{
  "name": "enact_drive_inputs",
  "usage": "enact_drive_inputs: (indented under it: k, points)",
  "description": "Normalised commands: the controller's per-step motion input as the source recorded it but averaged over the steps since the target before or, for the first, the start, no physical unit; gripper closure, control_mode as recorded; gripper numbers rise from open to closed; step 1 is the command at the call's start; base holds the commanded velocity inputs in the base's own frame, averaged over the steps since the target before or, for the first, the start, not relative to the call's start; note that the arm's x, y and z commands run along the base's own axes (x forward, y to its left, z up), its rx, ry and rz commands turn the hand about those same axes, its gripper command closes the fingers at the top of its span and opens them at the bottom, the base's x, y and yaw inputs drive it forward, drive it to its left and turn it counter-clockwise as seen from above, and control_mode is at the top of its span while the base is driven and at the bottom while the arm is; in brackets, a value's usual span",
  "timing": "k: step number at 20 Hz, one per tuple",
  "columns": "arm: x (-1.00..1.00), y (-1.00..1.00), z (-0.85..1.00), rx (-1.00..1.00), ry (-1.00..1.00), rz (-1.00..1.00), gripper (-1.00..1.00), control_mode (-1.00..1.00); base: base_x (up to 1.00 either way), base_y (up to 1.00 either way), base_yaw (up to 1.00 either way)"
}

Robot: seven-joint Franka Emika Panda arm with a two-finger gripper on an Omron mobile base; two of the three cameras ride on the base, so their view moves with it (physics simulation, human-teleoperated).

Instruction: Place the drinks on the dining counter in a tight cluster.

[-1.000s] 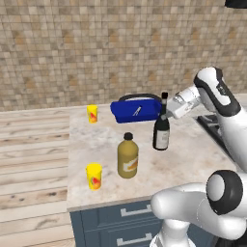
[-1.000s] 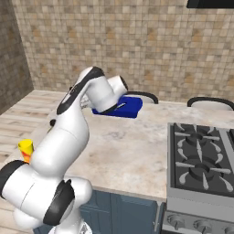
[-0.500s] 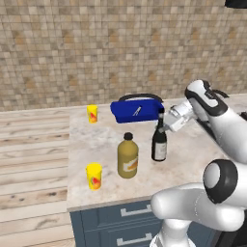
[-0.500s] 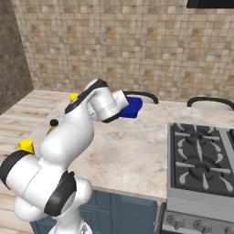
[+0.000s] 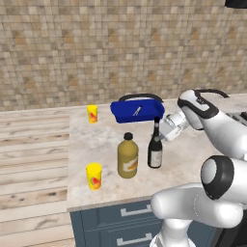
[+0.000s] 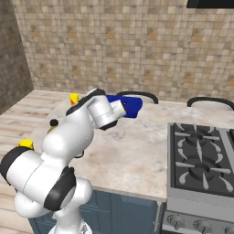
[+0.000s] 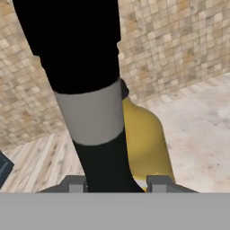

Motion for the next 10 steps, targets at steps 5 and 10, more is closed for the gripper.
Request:
enact_drive_inputs:
  k: [5,10]
  points:
    - [0.00,0.00,-0.26,0.00,-0.12,0.00,1.00,-1.00,0.00,0.00,0.00]
    - [0.00,0.01,-0.09,0.00,-0.09,0.00,1.00,-1.00,0.00,0.00,0.00]
